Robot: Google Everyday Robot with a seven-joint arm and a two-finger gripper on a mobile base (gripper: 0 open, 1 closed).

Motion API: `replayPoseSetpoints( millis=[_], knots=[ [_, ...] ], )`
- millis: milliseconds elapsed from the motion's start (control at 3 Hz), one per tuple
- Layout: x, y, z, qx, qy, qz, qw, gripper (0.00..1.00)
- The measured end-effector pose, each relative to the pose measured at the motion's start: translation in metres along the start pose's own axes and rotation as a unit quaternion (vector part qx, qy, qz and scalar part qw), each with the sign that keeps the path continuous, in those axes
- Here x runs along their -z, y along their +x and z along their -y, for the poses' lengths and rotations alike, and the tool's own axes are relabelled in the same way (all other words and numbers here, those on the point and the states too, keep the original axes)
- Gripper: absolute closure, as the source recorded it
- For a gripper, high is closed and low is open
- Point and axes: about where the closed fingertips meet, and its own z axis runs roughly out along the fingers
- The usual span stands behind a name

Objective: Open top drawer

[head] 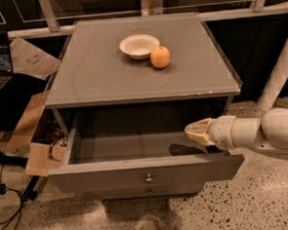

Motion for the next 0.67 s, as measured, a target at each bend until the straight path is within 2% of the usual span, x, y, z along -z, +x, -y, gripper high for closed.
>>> replayPoseSetpoints(
  millis=[333,667],
  knots=[
    [0.0087,-0.0176,0.0090,0.000,0.011,0.024,0.9997,0.33],
    [0.0089,-0.0182,0.0092,0.000,0.012,0.024,0.9996,0.08]
  ],
)
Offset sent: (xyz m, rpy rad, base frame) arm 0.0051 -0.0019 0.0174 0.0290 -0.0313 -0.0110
